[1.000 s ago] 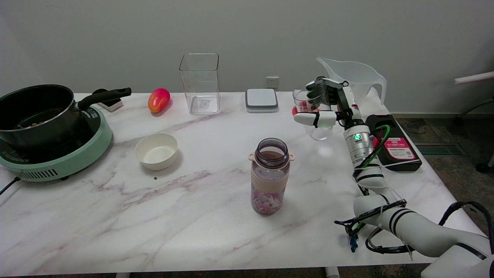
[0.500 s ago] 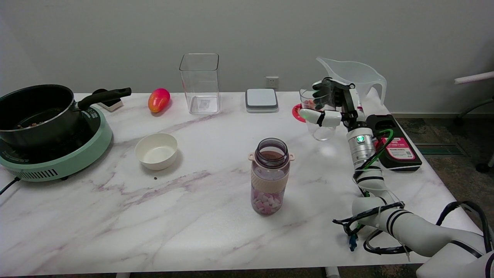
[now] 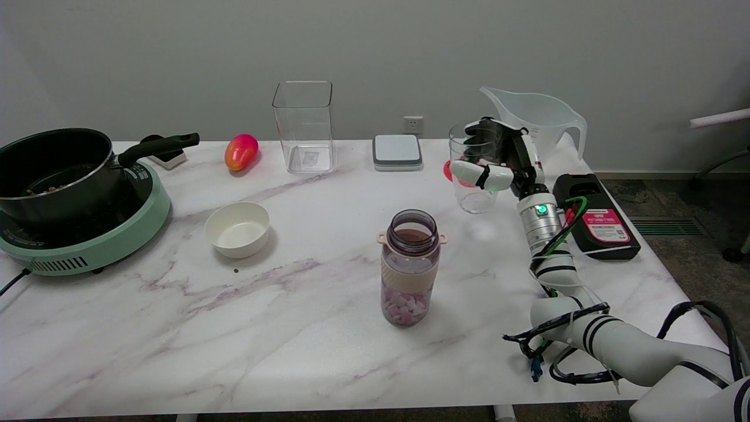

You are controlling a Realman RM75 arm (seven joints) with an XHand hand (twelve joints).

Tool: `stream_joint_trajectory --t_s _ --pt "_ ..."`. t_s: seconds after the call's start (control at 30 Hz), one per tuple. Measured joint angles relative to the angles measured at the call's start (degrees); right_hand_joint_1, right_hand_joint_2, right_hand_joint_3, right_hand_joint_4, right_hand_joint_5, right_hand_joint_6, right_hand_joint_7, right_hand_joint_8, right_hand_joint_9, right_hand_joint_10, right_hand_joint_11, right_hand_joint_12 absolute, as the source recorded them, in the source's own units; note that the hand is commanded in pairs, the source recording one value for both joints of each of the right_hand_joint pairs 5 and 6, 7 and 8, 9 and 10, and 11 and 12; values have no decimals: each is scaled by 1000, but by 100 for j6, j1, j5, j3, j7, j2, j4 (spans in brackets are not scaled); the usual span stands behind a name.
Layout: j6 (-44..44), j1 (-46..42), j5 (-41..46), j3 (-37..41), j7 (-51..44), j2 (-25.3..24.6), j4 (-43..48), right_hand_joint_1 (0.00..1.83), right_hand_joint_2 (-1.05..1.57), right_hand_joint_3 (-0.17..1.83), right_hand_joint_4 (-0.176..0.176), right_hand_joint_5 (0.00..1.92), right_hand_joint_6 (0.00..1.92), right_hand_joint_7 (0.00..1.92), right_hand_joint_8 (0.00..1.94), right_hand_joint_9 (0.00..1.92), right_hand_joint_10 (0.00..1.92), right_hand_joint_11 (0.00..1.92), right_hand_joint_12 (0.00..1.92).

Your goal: Place the measuring cup onto the table.

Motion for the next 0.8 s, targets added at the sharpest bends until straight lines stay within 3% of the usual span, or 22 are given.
stream_joint_trajectory --t_s 0.37,0.53,0.8 --pt "-187 -66 -324 -18 995 52 338 1454 690 719 0 1392 1392 1277 1277 1247 1247 1102 1102" --pt "-280 -97 -635 -14 1483 92 453 1414 920 558 0 1462 1462 1346 1346 1308 1308 1164 1164" --pt "-448 -133 -938 -2 1415 115 547 1405 968 523 0 1465 1465 1352 1352 1310 1310 1167 1167"
